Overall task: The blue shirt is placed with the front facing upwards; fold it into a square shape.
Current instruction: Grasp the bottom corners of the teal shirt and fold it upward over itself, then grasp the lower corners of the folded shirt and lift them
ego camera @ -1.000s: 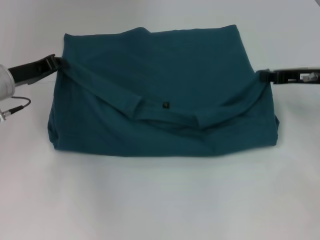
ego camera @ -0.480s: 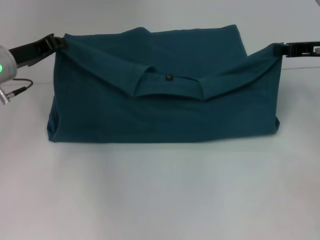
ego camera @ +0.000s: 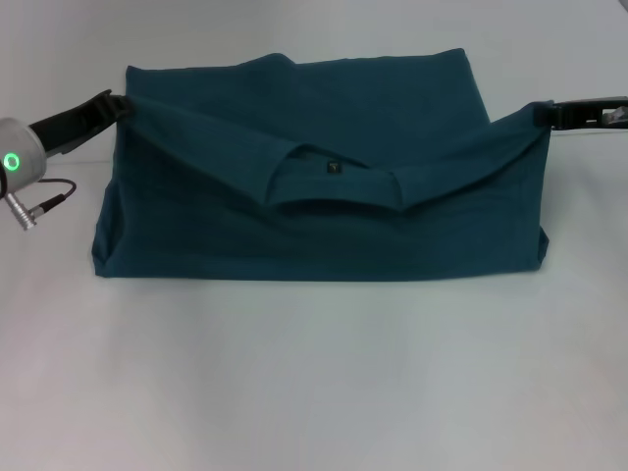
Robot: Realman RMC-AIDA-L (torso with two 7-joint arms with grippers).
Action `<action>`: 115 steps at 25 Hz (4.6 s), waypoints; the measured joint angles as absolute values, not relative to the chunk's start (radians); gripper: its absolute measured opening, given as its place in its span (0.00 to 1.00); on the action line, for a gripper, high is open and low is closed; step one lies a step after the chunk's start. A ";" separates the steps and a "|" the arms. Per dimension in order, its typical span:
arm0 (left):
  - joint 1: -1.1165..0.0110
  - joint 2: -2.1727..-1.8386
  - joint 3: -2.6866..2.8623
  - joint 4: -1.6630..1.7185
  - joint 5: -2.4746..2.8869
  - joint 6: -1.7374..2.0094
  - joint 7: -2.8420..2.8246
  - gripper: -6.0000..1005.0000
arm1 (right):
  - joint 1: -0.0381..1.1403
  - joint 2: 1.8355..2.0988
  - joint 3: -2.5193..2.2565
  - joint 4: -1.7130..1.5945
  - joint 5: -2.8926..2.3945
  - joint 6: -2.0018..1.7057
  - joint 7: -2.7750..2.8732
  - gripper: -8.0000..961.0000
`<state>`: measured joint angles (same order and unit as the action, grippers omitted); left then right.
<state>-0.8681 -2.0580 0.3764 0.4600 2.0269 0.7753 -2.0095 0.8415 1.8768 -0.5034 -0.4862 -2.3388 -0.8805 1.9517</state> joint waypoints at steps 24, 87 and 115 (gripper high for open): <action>-0.855 -2.077 0.376 0.381 1.919 0.691 -1.879 0.03 | 0.869 1.901 -0.506 -0.370 -2.338 -0.721 1.876 0.04; -0.822 -2.131 0.380 0.448 1.845 0.690 -1.757 0.36 | 0.865 1.948 -0.508 -0.369 -2.329 -0.626 1.780 0.44; -0.632 -2.122 0.501 0.561 1.871 0.969 -1.741 0.83 | 0.661 1.929 -0.508 -0.593 -2.338 -1.143 2.087 0.73</action>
<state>-0.6320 -2.1224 0.5011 0.5607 1.8706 0.9690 -1.7409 0.6612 1.9290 -0.5079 -0.5934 -2.3376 -1.1432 2.0874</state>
